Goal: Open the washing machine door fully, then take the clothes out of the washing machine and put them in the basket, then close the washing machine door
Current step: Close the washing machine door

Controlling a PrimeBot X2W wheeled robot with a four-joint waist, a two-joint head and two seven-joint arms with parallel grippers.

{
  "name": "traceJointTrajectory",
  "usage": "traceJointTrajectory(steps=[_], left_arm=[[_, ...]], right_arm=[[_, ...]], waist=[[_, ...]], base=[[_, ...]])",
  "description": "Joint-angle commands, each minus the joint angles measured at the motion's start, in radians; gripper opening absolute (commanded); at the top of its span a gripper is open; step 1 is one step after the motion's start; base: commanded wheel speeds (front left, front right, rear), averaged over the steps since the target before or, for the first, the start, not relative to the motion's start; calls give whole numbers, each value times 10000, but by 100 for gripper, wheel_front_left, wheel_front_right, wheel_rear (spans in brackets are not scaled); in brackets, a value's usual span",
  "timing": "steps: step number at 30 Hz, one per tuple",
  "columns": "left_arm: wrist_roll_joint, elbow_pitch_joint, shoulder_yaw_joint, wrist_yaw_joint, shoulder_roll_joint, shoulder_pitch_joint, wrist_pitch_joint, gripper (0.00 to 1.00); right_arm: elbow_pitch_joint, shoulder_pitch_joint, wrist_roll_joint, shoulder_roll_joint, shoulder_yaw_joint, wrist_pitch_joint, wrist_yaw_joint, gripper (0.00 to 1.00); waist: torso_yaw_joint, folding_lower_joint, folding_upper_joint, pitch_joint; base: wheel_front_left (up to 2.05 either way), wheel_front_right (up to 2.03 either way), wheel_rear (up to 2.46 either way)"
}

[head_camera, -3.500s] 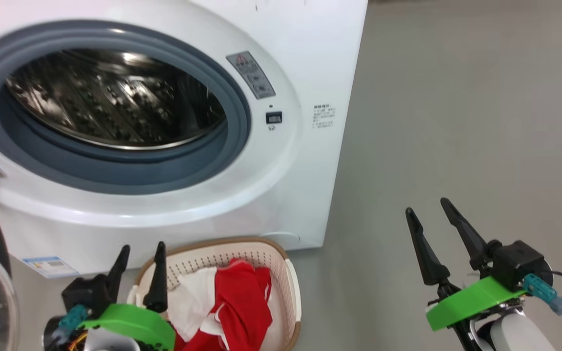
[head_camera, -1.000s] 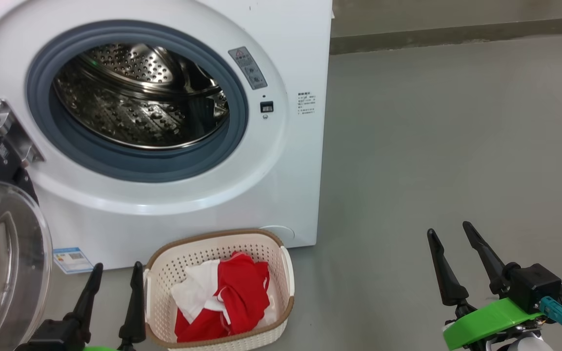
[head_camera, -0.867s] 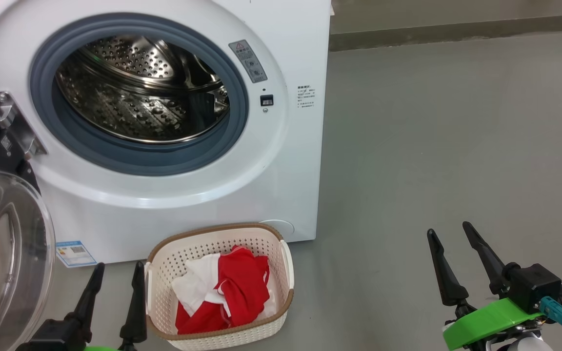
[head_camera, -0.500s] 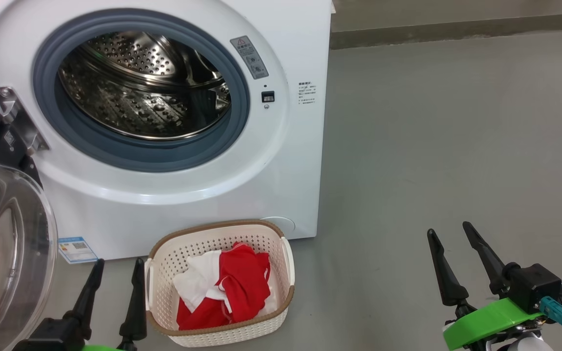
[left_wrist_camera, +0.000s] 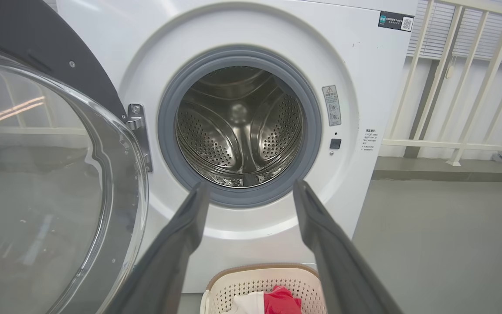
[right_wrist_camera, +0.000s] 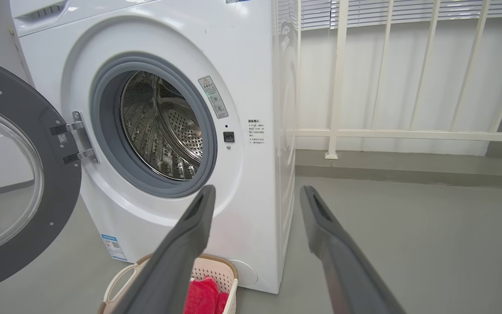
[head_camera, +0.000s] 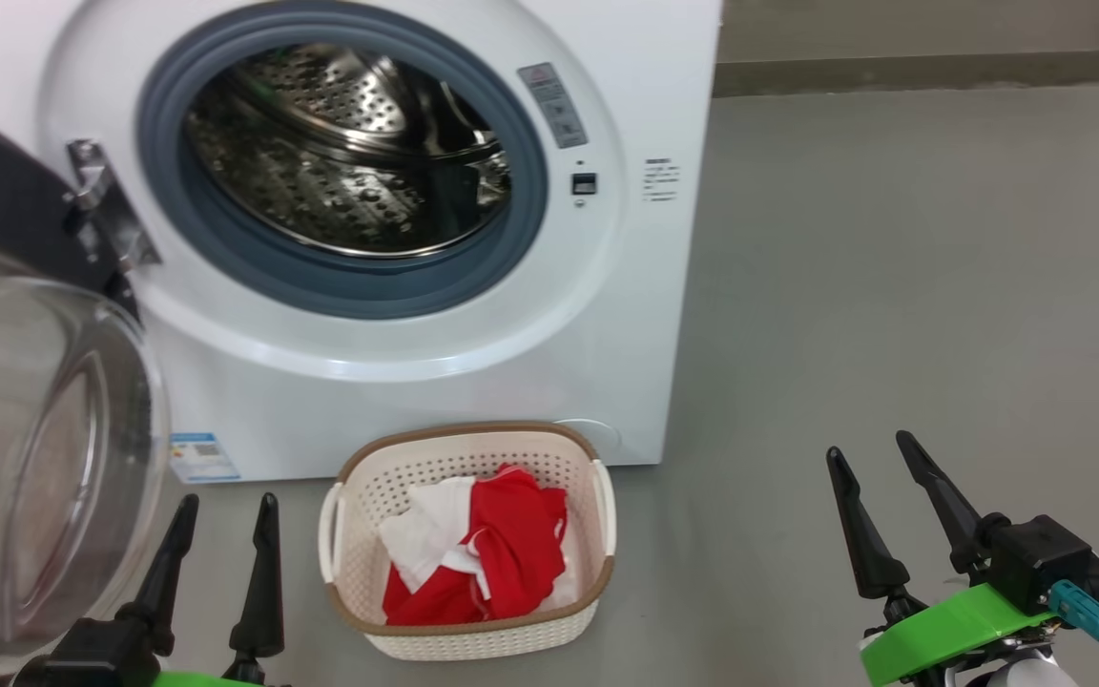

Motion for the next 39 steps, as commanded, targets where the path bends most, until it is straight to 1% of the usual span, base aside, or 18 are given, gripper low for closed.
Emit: traceJointTrajectory(steps=[1,17,25,32,39], left_arm=[[81,-332,325,88,81,-86,-91,100],[41,-524,200,356,69,55,-91,100],[160,-670,192,503,78,95,-91,100],[222,-698,198,589,156,92,-91,100],[233,-781,192,709,226,115,-65,100]], right_arm=[[-310,-96,-78,-130,259,-65,63,100],[-491,-98,-1,-263,539,-65,63,100],[-604,-136,39,-219,680,-65,63,100],[-671,-155,38,-102,758,-65,63,100],[-690,-158,12,-14,801,-65,63,100]], waist=[[390,0,0,22],[2375,0,0,-47],[3386,0,0,-118],[4048,0,0,-196],[4482,0,0,-252]], base=[[0,0,0],[0,0,0],[0,0,0],[0,0,0],[0,0,0]])
